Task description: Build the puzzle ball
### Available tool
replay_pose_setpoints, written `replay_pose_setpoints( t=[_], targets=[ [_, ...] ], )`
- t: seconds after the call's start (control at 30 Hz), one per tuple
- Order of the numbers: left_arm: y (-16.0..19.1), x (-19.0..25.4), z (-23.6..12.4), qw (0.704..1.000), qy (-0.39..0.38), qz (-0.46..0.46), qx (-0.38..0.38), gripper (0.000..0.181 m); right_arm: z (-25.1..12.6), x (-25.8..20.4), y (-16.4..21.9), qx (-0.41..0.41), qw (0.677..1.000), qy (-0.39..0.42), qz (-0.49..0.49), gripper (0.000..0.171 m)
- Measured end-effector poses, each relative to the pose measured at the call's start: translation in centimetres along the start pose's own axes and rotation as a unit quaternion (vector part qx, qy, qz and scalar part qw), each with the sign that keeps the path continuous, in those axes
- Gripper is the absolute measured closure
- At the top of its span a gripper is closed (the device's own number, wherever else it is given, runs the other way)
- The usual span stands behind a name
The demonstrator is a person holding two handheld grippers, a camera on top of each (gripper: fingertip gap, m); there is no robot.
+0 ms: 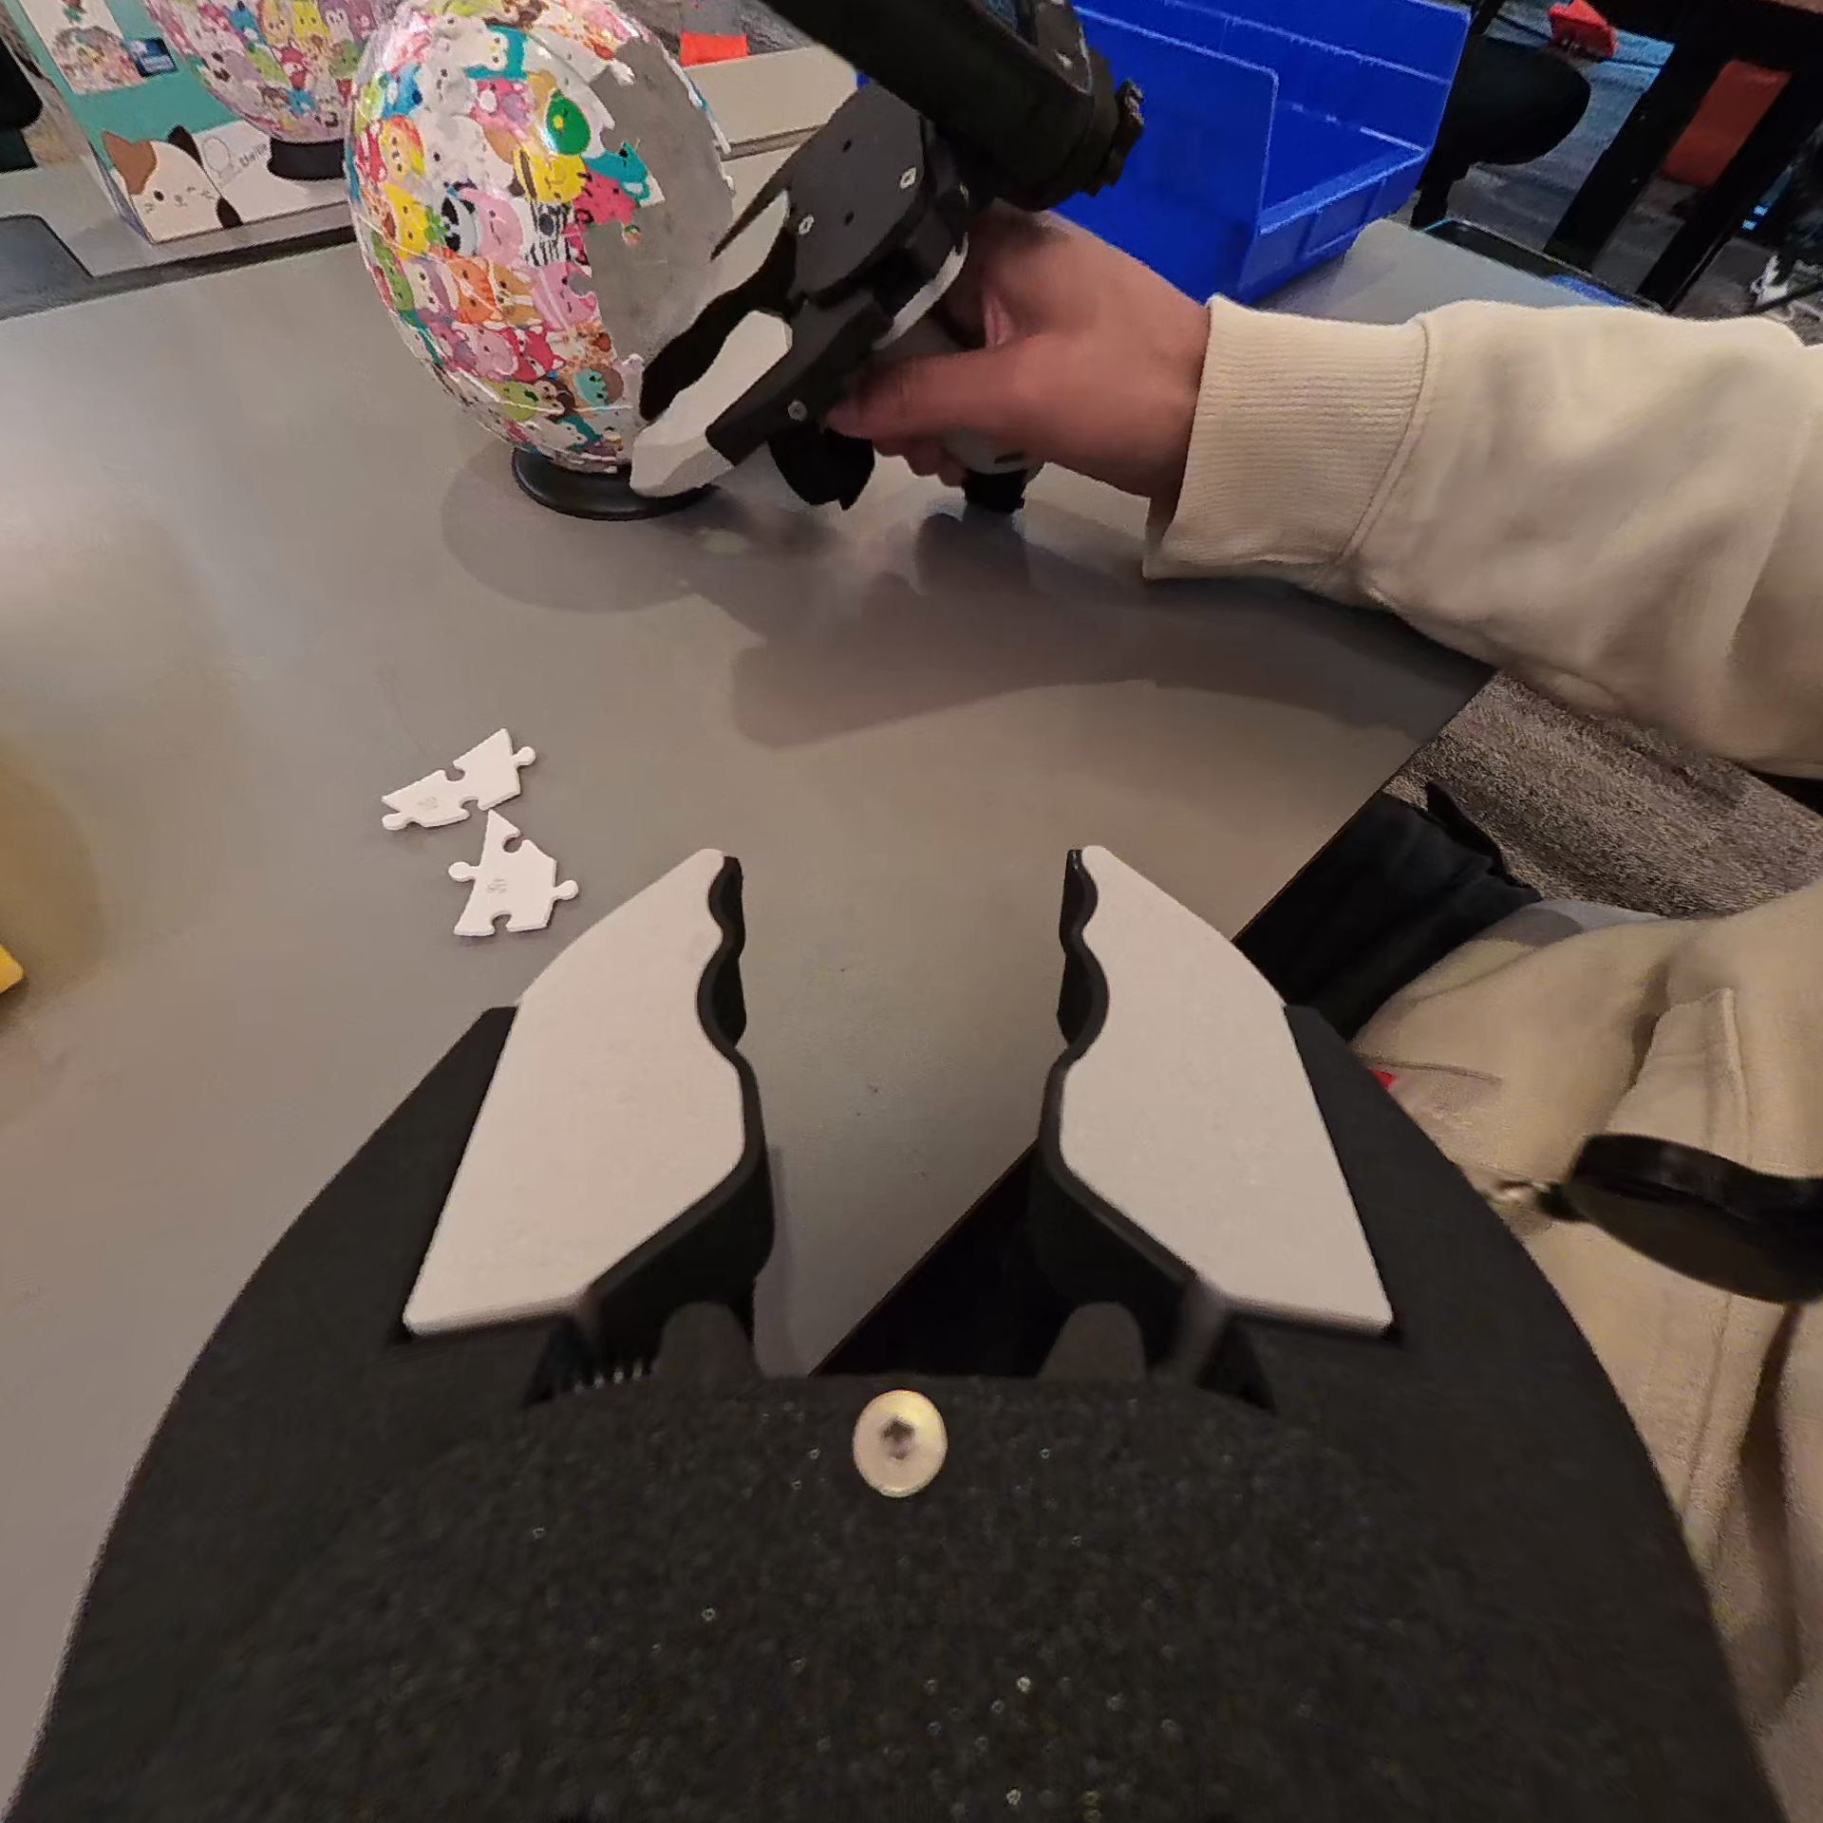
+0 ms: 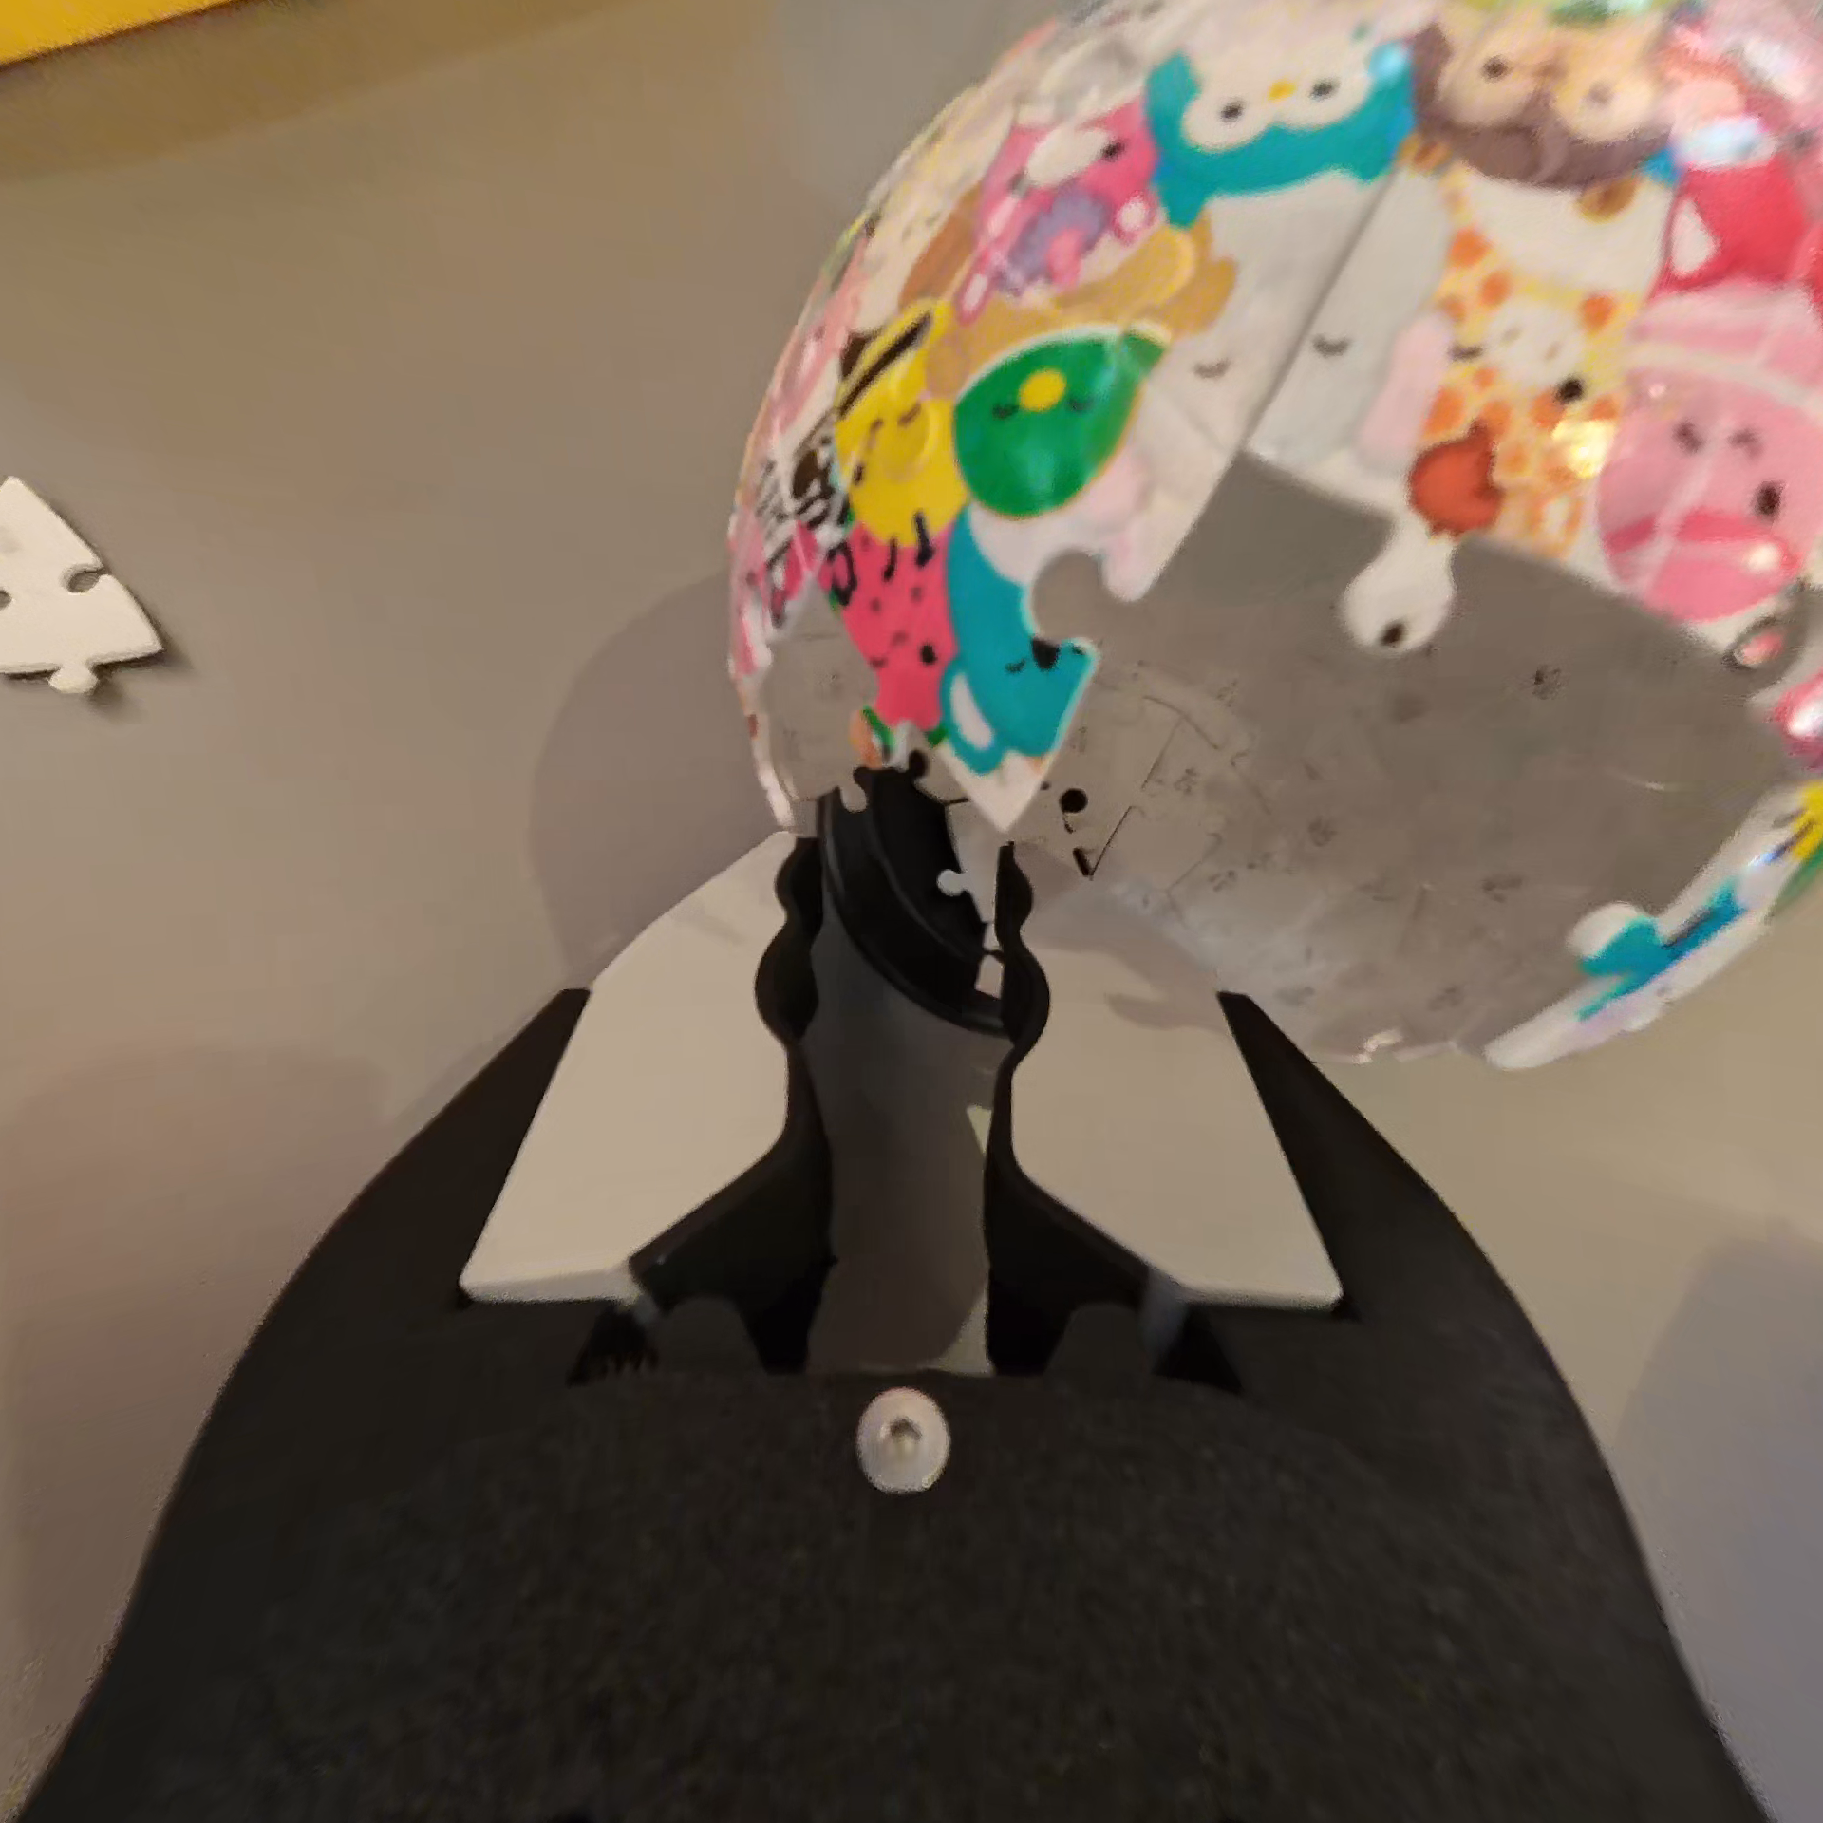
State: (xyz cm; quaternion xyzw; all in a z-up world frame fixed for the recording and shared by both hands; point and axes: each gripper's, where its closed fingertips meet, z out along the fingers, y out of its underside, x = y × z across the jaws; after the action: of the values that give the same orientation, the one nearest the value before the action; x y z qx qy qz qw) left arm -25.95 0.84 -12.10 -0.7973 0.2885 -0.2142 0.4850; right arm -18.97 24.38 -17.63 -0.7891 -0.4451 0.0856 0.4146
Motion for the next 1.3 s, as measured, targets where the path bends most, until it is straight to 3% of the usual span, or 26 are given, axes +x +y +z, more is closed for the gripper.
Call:
replay_pose_setpoints(
  t=[0.17, 0.7, 0.93, 1.3],
  targets=[
    [0.0, 0.3, 0.1, 1.0, 0.006, -0.001, 0.0, 0.12, 0.3, 0.1, 0.9, -0.02, 0.999, -0.017, 0.026, 0.132],
    [0.0, 0.5, -0.1, 1.0, 0.01, -0.009, 0.002, 0.12, 0.5, -0.6, 0.5, -0.032, 0.999, -0.013, -0.017, 0.127],
    [0.0, 0.6, -0.1, 1.0, 0.012, -0.009, 0.002, 0.12, 1.1, -0.8, 0.5, -0.031, 0.999, -0.023, -0.015, 0.115],
    [0.0, 0.8, 0.0, 1.0, 0.014, -0.008, 0.002, 0.12, 0.9, -1.5, 0.5, -0.041, 0.998, -0.031, -0.038, 0.123]
  ],
)
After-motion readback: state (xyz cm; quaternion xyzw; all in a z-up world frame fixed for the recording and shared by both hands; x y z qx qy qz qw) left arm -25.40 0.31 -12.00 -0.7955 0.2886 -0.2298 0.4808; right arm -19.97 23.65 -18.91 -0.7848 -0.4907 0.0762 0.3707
